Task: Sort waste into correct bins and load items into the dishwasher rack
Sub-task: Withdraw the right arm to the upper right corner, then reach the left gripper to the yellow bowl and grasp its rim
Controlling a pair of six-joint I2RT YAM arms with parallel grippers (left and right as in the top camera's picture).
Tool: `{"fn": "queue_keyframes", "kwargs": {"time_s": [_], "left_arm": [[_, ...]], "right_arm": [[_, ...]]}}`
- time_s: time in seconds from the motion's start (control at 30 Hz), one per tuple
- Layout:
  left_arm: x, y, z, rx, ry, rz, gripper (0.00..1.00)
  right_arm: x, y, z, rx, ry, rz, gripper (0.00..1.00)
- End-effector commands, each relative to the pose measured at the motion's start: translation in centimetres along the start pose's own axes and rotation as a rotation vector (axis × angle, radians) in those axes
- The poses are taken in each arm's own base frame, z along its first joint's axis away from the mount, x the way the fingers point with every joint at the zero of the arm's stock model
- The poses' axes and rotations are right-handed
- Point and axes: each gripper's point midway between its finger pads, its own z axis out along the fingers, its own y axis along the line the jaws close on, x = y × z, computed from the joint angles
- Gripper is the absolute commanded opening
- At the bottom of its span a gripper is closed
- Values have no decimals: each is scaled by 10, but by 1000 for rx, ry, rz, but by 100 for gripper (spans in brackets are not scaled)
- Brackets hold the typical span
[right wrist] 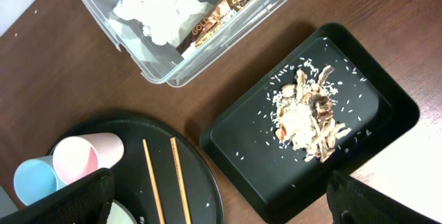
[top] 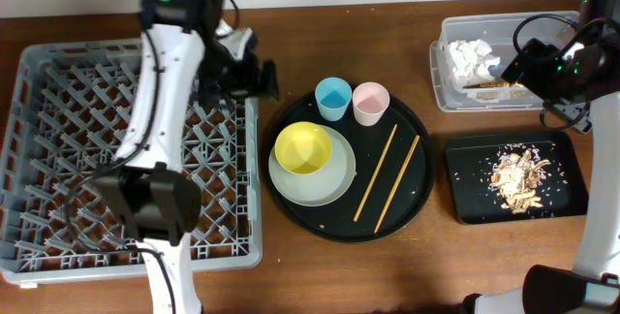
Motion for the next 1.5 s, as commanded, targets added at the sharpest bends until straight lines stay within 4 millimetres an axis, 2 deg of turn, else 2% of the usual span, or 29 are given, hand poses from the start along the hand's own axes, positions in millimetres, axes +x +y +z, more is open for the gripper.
{"fn": "queue_keyframes", "kwargs": {"time_s": [0.0,0.1,0.3,0.43,0.57,0.7,0.77,0.8,1.0,1.2,1.27,1.37,1.47], "left_arm": [[17,11,20,-70,88,18,99],[22,10,29,-76,118,20,99],[17,7,31,-71,97,34,99],[16,-12,37,14,97,48,99],[29,-35,62,5,149,113,99],[47,-66,95,-13,200,216,84],[55,-80,112,-37,206,275,82],[58,-87,125,-104,191,293,80],[53,-84,145,-388,61,251,76],[56,-81,176,-398,39,260,70],[52,-74,184,-402,26,255,58],[50,-71,184,-403,22,248,56],[50,-70,184,-403,23,247,37]], "right_arm": [[-2,-1,-1,4,-6,-8,99],[-2,-1,-1,4,-6,-8,99],[-2,-1,-1,4,-6,-8,99],[-2,-1,-1,4,-6,-8,99],[-2,-1,-1,4,-6,-8,99],[-2,-1,-1,4,-6,-8,99],[-2,-1,-1,4,-6,-8,99],[-2,-1,-1,4,-6,-8,99],[-2,-1,-1,4,-6,-8,99],[-2,-1,-1,4,-6,-8,99],[-2,-1,-1,4,-6,-8,99],[-2,-1,-1,4,-6,-8,99],[-2,-1,-1,4,-6,-8,99]]}}
